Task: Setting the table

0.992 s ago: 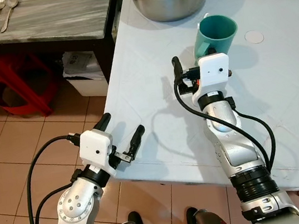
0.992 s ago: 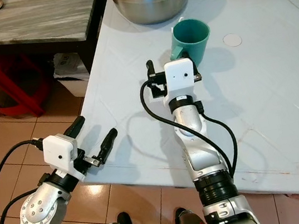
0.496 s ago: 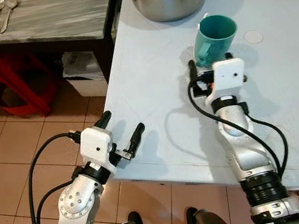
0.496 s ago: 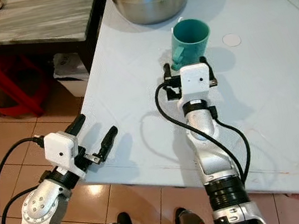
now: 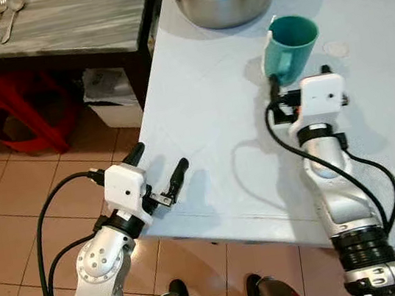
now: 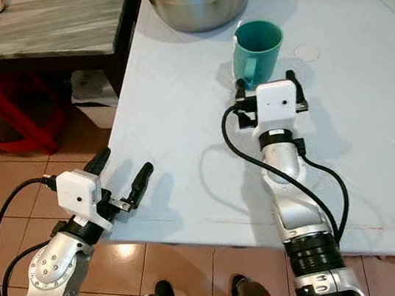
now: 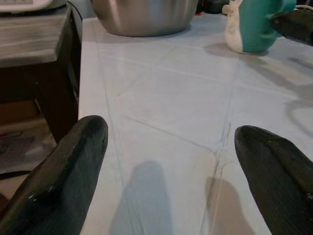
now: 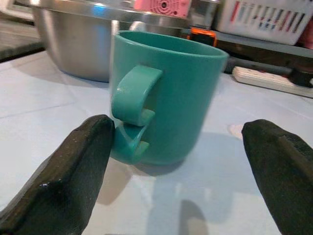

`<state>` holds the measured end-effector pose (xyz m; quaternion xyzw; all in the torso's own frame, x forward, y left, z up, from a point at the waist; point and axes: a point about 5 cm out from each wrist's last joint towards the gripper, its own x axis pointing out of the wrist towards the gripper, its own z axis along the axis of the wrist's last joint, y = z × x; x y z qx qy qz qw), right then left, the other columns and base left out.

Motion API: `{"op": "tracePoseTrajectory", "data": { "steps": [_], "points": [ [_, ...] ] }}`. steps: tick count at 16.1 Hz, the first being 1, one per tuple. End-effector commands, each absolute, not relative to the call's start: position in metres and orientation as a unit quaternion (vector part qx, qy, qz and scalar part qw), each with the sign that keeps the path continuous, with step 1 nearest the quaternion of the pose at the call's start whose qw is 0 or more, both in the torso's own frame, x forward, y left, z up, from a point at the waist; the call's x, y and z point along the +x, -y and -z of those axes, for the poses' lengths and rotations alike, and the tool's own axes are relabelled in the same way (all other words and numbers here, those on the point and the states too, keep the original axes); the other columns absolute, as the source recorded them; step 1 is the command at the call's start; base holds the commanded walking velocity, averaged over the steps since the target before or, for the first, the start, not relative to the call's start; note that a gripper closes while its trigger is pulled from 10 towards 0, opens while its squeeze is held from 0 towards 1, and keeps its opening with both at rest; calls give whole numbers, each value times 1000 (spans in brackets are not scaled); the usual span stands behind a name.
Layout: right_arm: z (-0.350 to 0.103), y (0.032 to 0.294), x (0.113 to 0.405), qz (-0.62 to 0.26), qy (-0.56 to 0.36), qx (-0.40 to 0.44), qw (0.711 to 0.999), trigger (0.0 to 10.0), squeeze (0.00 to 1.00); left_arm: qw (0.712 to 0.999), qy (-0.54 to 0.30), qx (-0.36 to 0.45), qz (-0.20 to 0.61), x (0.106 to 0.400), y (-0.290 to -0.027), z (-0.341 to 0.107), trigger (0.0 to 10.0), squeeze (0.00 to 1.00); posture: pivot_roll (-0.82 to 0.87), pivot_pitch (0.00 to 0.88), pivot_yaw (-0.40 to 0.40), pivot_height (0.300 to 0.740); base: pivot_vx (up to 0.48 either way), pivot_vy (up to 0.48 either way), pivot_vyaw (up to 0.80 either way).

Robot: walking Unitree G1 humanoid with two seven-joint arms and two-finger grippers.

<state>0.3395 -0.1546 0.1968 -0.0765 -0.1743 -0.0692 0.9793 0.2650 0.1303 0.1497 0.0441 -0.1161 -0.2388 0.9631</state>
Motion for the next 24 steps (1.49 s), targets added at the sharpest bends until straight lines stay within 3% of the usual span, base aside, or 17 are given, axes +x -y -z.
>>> {"op": "tracePoseTrajectory", "data": {
  "steps": [1,4,9,11,18,19,20,24],
  "points": [
    [-197,157,336,76,177,-76,978,10000,0,963,111,47,239,264,-132,-146,10000,0,-67,276,34,740,0,0,0],
    [-192,162,331,86,171,-80,978,10000,0,963,115,48,240,265,-131,-147,10000,0,-69,271,37,740,0,0,0],
    [-195,144,339,70,176,-105,976,10000,0,961,121,48,243,266,-128,-150,10000,0,-67,266,40,740,0,0,0],
    [-197,134,344,36,178,-67,981,10000,0,962,121,48,242,266,-128,-150,10000,0,-67,266,40,740,0,0,0],
    [-201,134,351,51,183,-71,979,10000,0,962,121,44,240,265,-127,-150,10000,0,-59,275,32,740,0,0,0],
    [-203,134,352,58,187,-79,978,4431,0,962,121,44,240,265,-127,-150,10000,0,-60,277,33,740,0,0,0],
    [-204,135,354,65,189,-77,977,0,0,962,121,44,240,265,-127,-149,10000,0,-58,277,32,740,0,0,0],
    [-207,135,360,65,188,-73,977,0,0,962,125,41,241,265,-126,-150,10000,0,-57,276,30,740,0,0,0]
  ]
}}
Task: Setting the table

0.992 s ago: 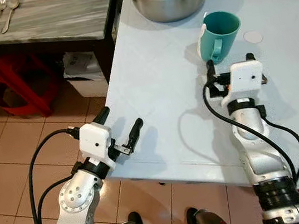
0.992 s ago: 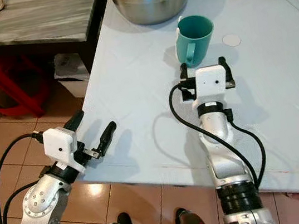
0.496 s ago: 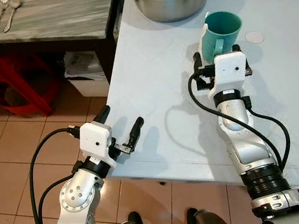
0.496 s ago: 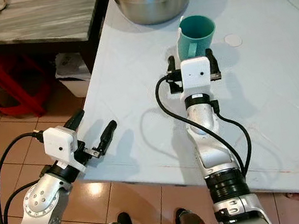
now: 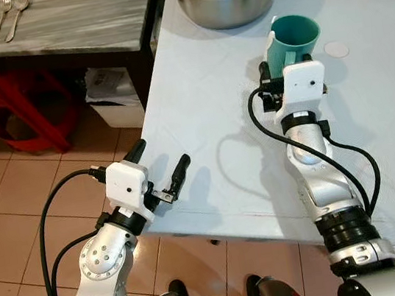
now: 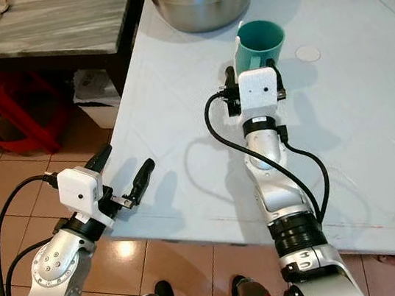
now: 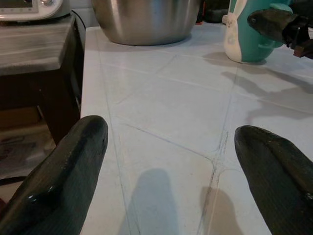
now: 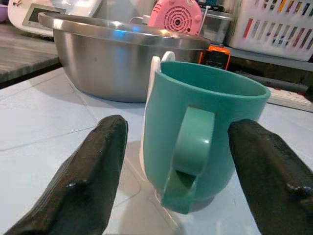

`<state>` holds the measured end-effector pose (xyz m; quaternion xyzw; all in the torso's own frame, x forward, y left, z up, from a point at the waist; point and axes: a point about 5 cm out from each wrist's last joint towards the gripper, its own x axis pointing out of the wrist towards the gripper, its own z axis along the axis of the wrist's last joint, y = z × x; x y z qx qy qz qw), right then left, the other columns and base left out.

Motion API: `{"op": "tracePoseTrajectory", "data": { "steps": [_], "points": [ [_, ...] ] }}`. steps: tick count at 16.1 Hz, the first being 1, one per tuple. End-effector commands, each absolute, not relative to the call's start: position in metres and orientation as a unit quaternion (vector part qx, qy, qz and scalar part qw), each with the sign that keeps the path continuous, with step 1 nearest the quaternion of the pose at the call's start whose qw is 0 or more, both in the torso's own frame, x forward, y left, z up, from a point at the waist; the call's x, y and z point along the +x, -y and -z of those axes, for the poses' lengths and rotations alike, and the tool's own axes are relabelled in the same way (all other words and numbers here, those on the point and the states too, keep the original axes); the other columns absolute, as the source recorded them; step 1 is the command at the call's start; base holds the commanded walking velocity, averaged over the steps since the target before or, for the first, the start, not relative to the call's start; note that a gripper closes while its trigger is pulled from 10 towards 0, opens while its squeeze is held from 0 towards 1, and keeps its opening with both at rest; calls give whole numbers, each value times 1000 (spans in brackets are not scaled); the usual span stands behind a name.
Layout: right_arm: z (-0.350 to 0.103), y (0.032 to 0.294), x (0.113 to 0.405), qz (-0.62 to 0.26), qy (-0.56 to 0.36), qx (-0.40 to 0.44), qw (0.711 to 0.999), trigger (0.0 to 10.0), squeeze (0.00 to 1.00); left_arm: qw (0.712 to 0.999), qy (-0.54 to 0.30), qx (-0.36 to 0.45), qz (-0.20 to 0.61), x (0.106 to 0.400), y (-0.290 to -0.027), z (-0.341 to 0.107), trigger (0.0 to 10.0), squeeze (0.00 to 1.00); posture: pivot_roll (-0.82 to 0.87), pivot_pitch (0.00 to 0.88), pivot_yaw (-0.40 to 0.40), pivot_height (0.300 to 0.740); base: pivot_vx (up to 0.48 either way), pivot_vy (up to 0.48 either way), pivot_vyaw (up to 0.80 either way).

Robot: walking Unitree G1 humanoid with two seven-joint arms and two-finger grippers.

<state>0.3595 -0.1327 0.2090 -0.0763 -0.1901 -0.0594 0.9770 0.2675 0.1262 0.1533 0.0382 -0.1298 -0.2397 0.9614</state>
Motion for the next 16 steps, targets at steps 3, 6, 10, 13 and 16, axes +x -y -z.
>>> {"op": "tracePoseTrajectory", "data": {
  "steps": [3,6,10,13,16],
  "points": [
    [-209,135,363,73,188,-68,977,0,0,952,142,25,269,262,-123,-156,10000,0,-57,276,30,740,0,0,0],
    [-207,138,364,82,183,-64,978,0,0,941,141,12,307,261,-122,-160,10000,0,-55,276,27,740,0,0,0],
    [-207,141,365,88,185,-66,977,0,0,928,137,5,346,260,-121,-163,10000,0,-55,276,27,740,0,0,0],
    [-207,142,366,88,185,-67,977,0,0,925,132,17,355,258,-122,-162,10000,0,-55,276,27,740,0,0,0],
    [-207,142,366,89,185,-67,976,0,0,926,130,20,354,257,-123,-161,10000,0,-52,270,26,740,0,0,0]
  ]
}}
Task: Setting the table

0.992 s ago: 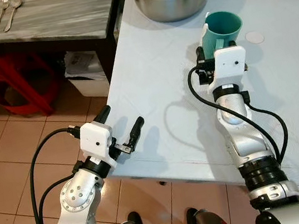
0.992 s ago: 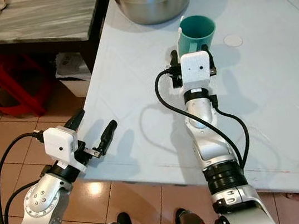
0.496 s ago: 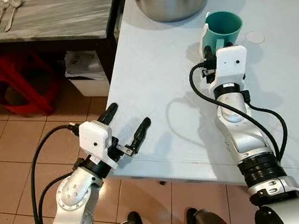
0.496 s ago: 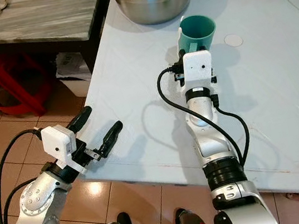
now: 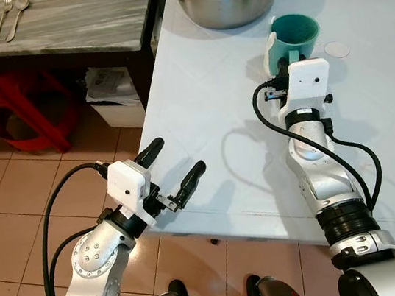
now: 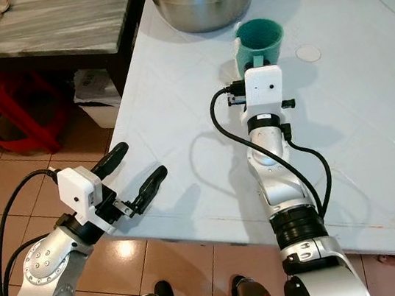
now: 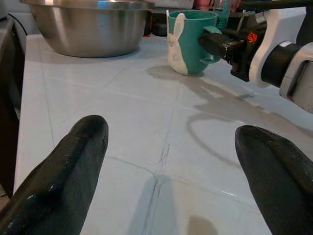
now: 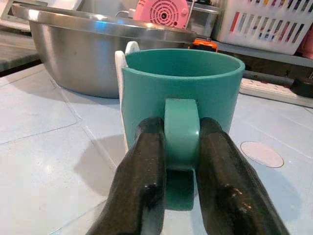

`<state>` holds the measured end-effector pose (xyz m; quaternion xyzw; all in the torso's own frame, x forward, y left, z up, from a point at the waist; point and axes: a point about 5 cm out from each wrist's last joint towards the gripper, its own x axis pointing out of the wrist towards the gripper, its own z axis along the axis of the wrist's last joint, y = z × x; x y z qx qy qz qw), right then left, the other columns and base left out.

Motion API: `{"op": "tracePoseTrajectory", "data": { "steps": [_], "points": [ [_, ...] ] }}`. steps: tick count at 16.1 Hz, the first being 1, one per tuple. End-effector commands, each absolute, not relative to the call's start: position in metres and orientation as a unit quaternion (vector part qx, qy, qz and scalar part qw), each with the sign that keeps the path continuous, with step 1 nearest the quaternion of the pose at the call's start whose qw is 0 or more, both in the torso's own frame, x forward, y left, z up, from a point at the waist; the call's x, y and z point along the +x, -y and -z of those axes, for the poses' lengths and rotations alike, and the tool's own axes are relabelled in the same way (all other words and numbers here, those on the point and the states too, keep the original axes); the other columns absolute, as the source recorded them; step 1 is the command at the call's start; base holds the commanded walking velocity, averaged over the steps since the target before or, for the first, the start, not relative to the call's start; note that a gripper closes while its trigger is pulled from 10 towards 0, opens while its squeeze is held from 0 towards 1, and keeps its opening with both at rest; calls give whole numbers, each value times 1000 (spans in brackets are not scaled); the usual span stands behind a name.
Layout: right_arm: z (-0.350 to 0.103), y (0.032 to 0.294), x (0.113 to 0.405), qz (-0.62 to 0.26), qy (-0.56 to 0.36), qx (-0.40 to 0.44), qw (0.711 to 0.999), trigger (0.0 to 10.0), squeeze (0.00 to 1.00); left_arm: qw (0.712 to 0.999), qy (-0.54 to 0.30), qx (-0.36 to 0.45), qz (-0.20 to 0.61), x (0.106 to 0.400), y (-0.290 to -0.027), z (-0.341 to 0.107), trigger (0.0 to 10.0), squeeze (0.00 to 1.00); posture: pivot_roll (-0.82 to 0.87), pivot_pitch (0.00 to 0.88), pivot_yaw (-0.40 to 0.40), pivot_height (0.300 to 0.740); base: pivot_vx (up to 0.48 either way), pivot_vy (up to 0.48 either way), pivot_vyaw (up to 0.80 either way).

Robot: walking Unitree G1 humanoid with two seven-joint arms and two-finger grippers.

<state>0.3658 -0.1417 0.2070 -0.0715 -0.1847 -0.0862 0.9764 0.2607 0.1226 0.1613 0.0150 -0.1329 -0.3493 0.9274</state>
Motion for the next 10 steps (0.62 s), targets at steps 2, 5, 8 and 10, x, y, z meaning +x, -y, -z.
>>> {"op": "tracePoseTrajectory", "data": {
  "steps": [2,5,8,10],
  "points": [
    [-206,142,366,90,184,-69,976,0,0,926,129,20,354,256,-122,-161,10000,0,-53,269,26,740,0,0,0],
    [-205,144,365,92,183,-68,977,0,0,926,128,20,355,255,-121,-160,10000,0,-55,270,26,740,0,0,0],
    [-209,145,363,89,182,-39,978,0,0,932,136,35,335,255,-122,-163,10000,0,-57,273,28,740,0,0,0],
    [-217,137,358,59,190,-14,980,0,0,946,146,43,287,260,-128,-165,10000,0,-58,270,29,740,0,0,0]
  ]
}}
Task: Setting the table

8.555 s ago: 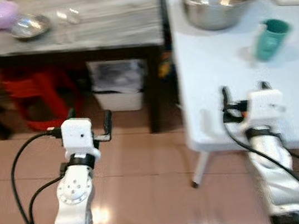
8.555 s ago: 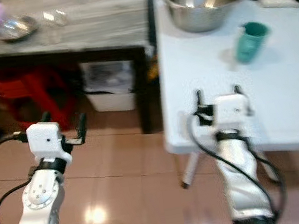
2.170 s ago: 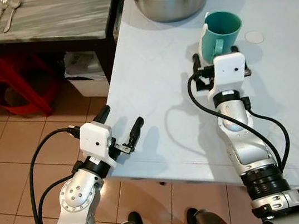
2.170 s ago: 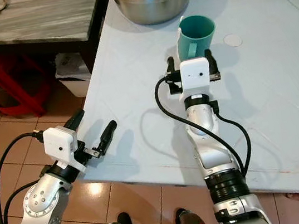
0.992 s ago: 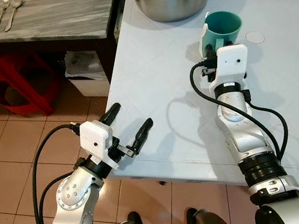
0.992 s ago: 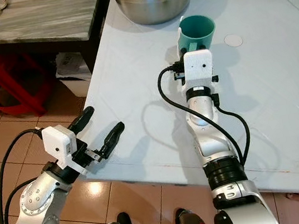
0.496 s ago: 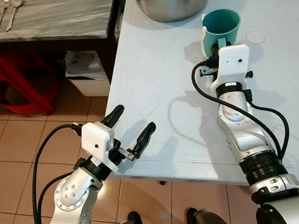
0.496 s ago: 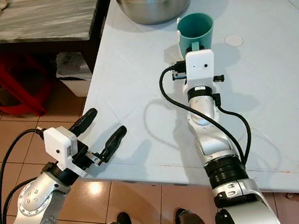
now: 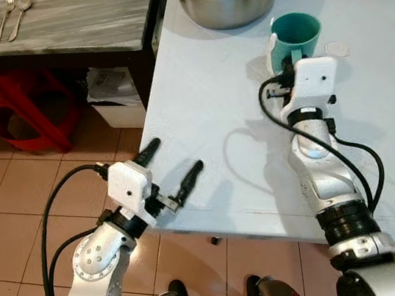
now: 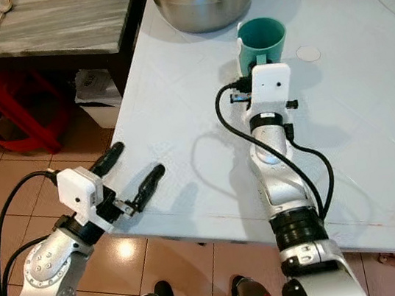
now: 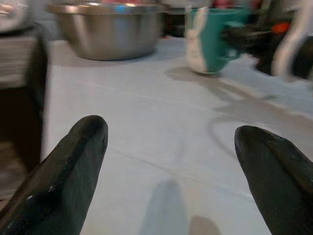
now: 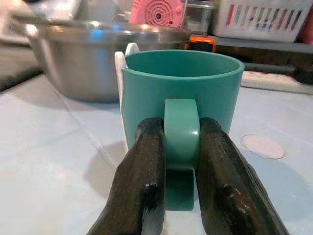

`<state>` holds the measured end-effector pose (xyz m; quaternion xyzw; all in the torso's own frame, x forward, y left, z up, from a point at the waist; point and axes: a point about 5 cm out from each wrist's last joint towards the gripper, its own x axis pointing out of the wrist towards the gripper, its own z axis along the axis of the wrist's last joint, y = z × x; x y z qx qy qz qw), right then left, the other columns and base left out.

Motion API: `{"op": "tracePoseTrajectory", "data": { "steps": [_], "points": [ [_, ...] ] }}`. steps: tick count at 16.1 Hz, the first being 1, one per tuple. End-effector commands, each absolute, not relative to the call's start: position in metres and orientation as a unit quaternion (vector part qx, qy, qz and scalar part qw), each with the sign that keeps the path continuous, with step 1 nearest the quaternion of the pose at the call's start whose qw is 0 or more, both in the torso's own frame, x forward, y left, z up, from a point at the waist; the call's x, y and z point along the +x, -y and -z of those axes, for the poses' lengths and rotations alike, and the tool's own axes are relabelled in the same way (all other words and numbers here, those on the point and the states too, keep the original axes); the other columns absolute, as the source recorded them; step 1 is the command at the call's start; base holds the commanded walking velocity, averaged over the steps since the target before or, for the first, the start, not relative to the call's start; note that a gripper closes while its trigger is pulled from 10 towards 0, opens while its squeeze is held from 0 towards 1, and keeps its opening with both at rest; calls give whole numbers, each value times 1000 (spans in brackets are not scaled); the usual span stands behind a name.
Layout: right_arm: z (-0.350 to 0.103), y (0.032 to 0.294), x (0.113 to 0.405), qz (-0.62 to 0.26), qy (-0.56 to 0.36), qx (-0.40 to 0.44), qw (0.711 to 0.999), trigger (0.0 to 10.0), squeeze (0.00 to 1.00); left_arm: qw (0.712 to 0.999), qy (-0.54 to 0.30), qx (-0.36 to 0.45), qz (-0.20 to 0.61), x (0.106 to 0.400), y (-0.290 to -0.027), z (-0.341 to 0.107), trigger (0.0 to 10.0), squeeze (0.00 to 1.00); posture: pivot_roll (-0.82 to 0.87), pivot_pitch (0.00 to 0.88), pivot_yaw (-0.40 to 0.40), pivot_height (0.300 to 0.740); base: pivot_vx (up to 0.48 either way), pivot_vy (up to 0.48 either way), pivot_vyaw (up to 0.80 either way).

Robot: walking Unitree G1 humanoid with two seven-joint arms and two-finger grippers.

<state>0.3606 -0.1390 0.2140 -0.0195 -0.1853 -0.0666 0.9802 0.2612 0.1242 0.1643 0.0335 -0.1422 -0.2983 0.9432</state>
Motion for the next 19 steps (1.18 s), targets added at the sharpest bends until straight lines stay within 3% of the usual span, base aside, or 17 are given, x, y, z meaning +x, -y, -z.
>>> {"op": "tracePoseTrajectory", "data": {
  "steps": [1,2,8,14,19],
  "points": [
    [-217,136,357,52,191,-11,980,0,0,949,147,45,274,262,-130,-165,10000,0,-58,270,29,740,0,0,0],
    [-216,131,351,29,190,-10,981,10000,0,964,136,44,222,272,-137,-163,10000,0,-66,264,25,740,0,0,0],
    [-197,137,334,29,149,4,988,10000,0,990,98,42,89,292,-159,-152,10000,0,-85,240,28,740,0,0,0],
    [-198,138,329,25,146,0,989,10000,0,990,99,24,100,303,-153,-149,10000,0,-102,219,40,740,0,0,-252],
    [-199,136,328,15,149,-3,989,10000,0,989,106,16,105,305,-146,-148,10000,0,-102,207,36,740,0,380,-466]
  ]
}}
